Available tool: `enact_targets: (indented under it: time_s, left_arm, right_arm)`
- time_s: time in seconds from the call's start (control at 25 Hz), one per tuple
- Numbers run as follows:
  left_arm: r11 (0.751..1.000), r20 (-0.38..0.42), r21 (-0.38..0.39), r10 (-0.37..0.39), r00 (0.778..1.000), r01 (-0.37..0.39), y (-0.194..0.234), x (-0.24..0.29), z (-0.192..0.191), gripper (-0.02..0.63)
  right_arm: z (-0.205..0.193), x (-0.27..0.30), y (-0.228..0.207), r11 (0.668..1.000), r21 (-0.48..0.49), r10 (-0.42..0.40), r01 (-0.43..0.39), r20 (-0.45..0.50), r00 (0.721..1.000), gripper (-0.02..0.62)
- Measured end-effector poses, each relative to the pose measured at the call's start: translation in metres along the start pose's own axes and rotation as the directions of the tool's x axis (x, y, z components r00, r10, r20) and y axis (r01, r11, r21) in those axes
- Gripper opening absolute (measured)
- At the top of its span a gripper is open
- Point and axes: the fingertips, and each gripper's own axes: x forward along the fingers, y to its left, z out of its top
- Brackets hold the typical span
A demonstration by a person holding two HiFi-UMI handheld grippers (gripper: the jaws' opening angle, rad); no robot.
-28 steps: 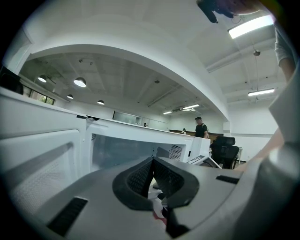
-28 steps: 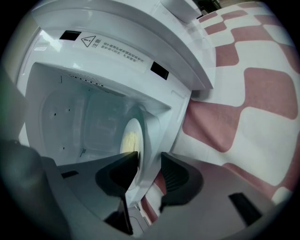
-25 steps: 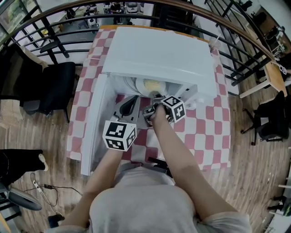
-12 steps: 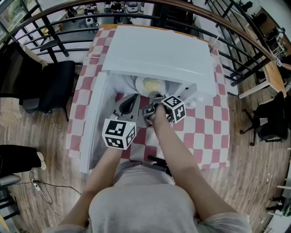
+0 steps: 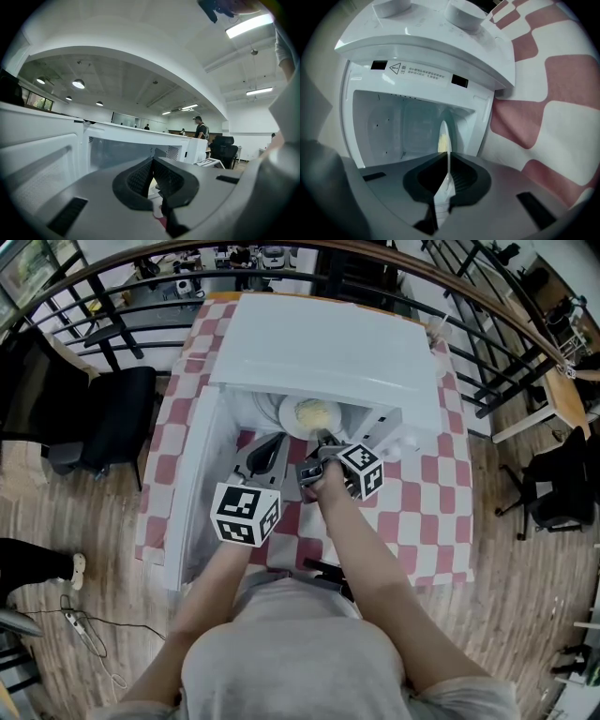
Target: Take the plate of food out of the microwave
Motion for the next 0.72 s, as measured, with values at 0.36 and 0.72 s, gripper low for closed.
enact_targets:
  time_s: [0.36, 0.72]
  left_arm:
    - [1.000, 0.001, 0.013, 0.009, 1.000, -0.009, -0.005, -0.005, 0.001, 0.003]
    - [0.999, 0.010, 0.009, 0.036, 0.999, -0.036, -0.010, -0.012, 0.000, 0.003]
  right_arm:
    - [-0.001, -0.010, -0.003, 0.997, 0.024, 0.073, -0.073, -0.005, 0.997, 0.035]
    - [-0.001, -0.024, 0.004, 0.992, 0.039, 0.125, -0.124, -0.033, 0.992, 0.035]
